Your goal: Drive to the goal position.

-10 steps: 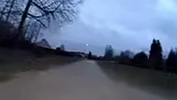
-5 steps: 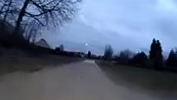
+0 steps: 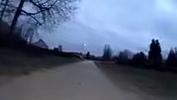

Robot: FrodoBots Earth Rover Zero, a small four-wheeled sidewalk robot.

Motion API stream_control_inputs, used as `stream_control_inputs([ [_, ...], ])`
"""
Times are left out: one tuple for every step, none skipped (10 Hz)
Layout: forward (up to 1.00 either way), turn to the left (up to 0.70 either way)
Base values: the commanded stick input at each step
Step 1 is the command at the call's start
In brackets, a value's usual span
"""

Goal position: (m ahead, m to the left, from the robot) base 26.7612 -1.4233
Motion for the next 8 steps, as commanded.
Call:
stream_control_inputs([
  [1.00, 0.04],
  [1.00, 0.04],
  [1.00, 0.04],
  [1.00, 0.04],
  [1.00, 0.04],
  [1.00, 0.04],
  [1.00, 0.04],
  [1.00, 0.04],
])
